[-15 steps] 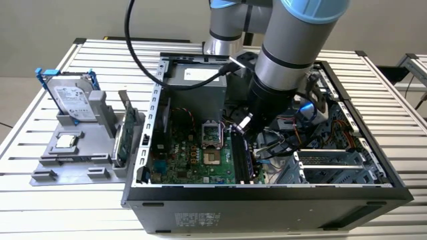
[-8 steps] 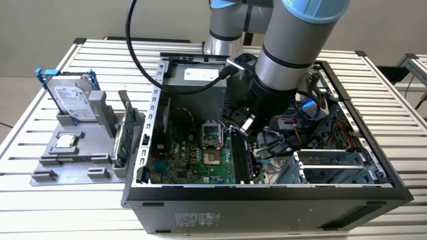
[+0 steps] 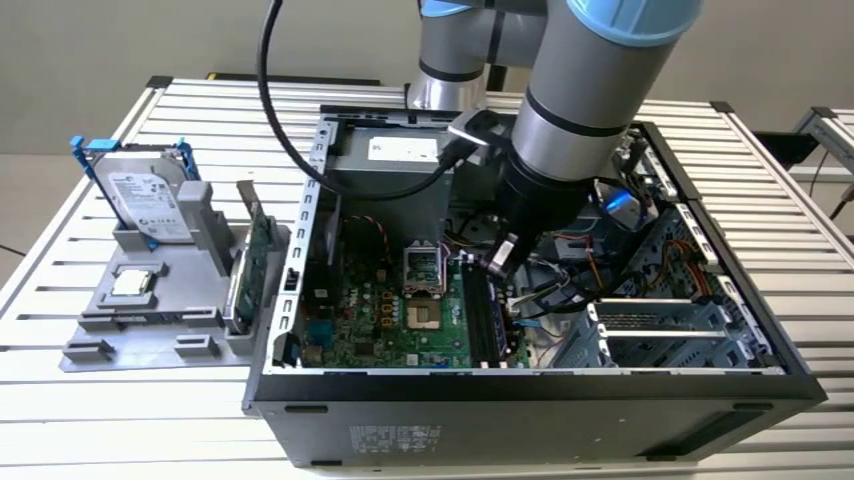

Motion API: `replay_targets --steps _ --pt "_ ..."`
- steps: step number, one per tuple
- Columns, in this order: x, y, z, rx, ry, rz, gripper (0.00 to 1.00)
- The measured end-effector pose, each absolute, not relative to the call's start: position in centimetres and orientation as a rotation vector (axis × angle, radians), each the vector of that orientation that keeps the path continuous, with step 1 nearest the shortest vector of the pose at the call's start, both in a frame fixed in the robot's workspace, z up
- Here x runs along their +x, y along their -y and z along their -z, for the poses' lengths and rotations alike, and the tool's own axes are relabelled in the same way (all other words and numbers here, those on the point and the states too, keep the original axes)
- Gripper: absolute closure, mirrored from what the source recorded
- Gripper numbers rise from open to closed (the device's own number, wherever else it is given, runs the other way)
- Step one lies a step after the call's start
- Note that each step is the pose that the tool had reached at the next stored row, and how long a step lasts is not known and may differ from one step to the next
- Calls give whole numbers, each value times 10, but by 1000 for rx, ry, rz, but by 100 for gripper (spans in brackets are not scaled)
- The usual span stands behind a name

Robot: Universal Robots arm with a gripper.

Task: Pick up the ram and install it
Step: 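Press down the ram until it locks into place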

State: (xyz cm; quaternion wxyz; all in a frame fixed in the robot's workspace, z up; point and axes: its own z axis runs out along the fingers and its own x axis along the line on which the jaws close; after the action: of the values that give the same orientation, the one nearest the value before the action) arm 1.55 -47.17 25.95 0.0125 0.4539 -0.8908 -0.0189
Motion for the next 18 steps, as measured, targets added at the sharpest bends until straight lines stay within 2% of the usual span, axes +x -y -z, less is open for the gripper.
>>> replay_targets --steps 18 --pt "16 472 -259 1774 2567 63 100"
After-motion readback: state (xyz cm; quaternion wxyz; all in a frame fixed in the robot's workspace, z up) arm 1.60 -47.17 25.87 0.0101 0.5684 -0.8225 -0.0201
